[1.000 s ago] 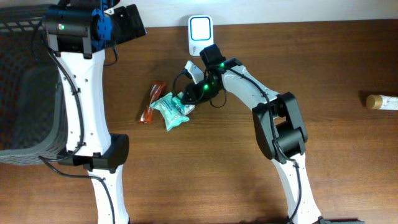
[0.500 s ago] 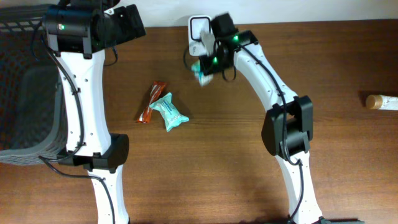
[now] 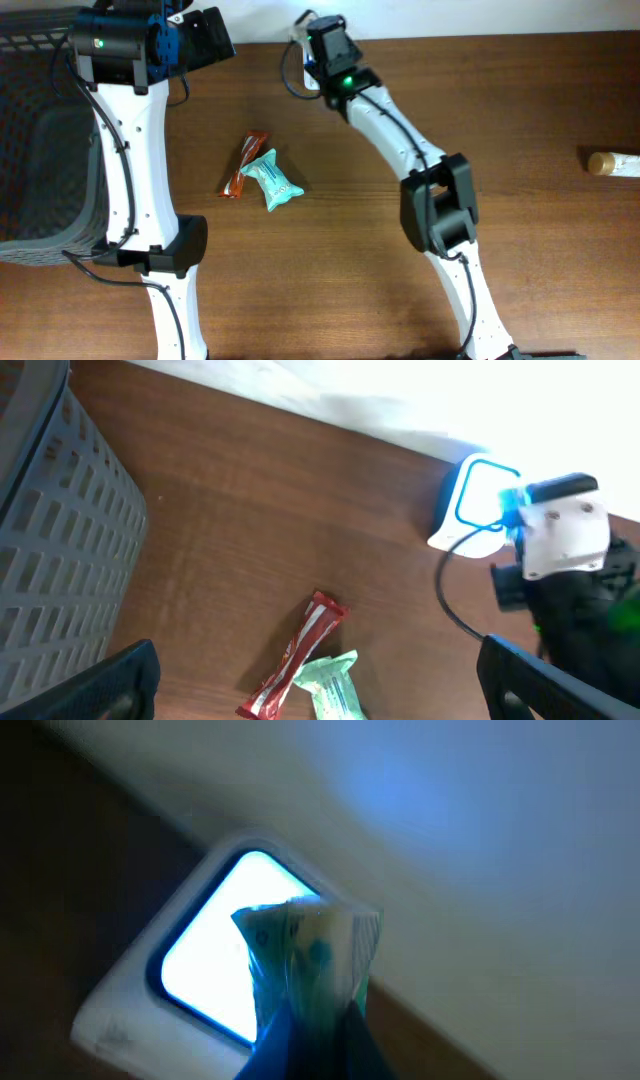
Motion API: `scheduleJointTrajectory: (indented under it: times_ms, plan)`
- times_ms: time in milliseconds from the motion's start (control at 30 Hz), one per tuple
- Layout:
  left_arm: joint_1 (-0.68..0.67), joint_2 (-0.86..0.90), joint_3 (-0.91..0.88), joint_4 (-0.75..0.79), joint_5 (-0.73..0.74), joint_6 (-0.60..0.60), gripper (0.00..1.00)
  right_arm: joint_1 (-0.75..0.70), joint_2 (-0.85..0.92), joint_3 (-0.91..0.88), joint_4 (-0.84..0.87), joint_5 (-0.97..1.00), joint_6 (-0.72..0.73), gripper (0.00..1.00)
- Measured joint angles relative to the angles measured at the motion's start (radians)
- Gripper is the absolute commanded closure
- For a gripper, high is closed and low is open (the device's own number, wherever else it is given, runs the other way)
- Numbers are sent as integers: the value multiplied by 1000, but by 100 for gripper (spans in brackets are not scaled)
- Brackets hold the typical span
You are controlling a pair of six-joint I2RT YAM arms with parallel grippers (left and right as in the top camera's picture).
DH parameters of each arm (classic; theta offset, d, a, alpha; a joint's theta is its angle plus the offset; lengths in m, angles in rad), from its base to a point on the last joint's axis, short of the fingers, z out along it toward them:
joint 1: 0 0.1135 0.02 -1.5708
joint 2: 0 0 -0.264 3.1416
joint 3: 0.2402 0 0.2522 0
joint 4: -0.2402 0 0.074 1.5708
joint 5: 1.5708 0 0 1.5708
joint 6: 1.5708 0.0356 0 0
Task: Scan the item barcode
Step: 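Carry the teal pack right with the right gripper and place it by the tube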
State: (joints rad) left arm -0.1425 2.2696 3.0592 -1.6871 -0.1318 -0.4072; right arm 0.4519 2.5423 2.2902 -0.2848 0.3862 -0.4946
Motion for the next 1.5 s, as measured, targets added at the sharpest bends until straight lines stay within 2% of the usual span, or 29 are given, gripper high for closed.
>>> scheduleJointTrajectory:
  times_ms: [100, 267, 400, 500, 533, 700, 733, 767, 800, 867, 900, 967, 1100, 1133, 1233, 1267, 1333, 1400, 1500]
  plan:
    - [0, 0, 0, 0, 0, 0, 1, 39, 0, 0, 46, 103, 3, 96]
    - [0, 0, 0, 0, 0, 0, 1, -44, -17, 0, -143, 146, 296, 96]
    - [0, 0, 0, 0, 0, -1, 1, -333, -104, 0, -412, 169, 584, 96]
    - [0, 0, 0, 0, 0, 0, 1, -514, -131, 3, -554, 175, 705, 96]
    - [0, 0, 0, 0, 0, 0, 1, -614, -131, 2, -624, 178, 771, 96]
    - [0, 0, 0, 0, 0, 0, 1, -851, -130, 0, -677, 35, 954, 96]
    - [0, 0, 0, 0, 0, 0, 1, -876, -128, 0, -676, 14, 977, 76]
    - [0, 0, 0, 0, 0, 0, 1, -900, -122, 0, -668, -6, 1004, 52]
    - [0, 0, 0, 0, 0, 0, 1, -922, -110, 0, -657, -23, 1025, 48]
    - [0, 0, 0, 0, 0, 0, 1, -965, -65, 0, -649, -48, 1049, 32]
    - [0, 0, 0, 0, 0, 0, 1, -970, -57, 0, -649, -52, 1048, 31]
    - [0, 0, 0, 0, 0, 0, 1, -977, -52, 0, -647, -60, 1009, 21]
    - [0, 0, 0, 0, 0, 0, 1, -973, -101, -1, -668, -129, 962, 19]
    - [0, 0, 0, 0, 0, 0, 1, -970, -137, -2, -676, -206, 938, 19]
    - [0, 0, 0, -1, 0, 0, 1, -922, -298, 5, -795, -669, 801, 18]
    - [0, 0, 0, 0, 0, 0, 1, -888, -324, 6, -857, -805, 740, 17]
    - [0, 0, 0, 0, 0, 0, 1, -784, -332, 8, -938, -952, 638, 17]
    - [0, 0, 0, 0, 0, 0, 1, -629, -308, -8, -992, -1042, 515, 17]
    - [0, 0, 0, 0, 0, 0, 1, -417, -285, -85, -978, -1083, 367, 17]
